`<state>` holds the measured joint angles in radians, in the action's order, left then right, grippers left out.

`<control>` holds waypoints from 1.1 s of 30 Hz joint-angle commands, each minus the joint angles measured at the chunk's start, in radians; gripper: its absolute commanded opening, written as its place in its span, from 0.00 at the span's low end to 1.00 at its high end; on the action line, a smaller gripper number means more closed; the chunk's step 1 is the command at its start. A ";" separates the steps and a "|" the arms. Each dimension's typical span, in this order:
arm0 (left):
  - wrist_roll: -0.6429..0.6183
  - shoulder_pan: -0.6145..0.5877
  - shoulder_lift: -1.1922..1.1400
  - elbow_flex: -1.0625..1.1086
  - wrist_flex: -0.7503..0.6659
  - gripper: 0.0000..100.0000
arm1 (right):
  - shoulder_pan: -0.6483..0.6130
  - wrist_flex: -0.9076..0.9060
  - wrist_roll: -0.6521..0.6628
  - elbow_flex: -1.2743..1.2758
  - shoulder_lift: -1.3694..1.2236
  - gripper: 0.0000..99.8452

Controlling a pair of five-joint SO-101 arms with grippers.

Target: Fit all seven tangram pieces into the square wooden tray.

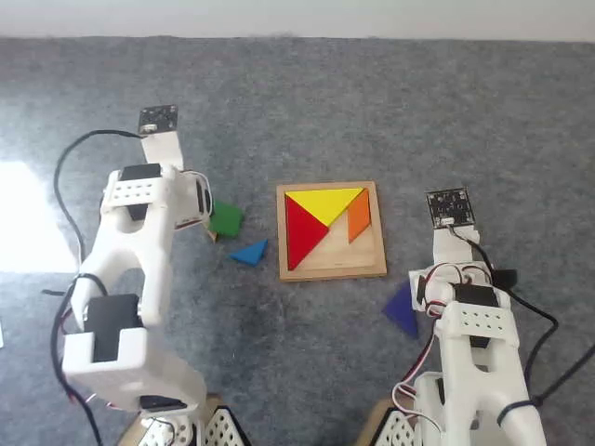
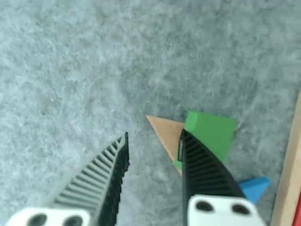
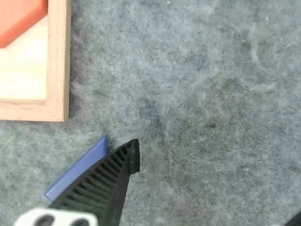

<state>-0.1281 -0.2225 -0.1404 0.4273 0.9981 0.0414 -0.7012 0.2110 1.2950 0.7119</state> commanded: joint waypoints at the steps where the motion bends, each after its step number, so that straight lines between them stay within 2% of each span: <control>1: -0.041 0.011 -0.051 -0.028 -0.023 0.16 | -0.005 0.008 0.011 -0.006 0.019 0.52; 5: -0.037 0.020 -0.146 -0.122 0.026 0.16 | -0.005 0.008 0.011 -0.006 0.019 0.52; 13: -0.046 0.157 -0.135 -0.160 0.095 0.16 | -0.004 0.008 0.011 -0.006 0.019 0.52; 19: -0.080 0.169 -0.068 -0.170 0.118 0.19 | -0.002 0.010 0.011 -0.006 0.019 0.52; 25: -0.057 0.169 -0.150 -0.179 0.092 0.19 | -0.001 0.008 0.011 -0.006 0.019 0.52; 28: -0.052 0.175 -0.212 -0.203 0.080 0.15 | -0.001 0.008 0.011 -0.006 0.019 0.52; 33: -0.009 0.180 -0.249 -0.286 0.115 0.04 | -0.002 0.008 0.011 -0.006 0.019 0.52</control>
<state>-0.1849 -0.0476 -0.3844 0.2232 1.0948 0.0414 -0.7012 0.2110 1.2950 0.7119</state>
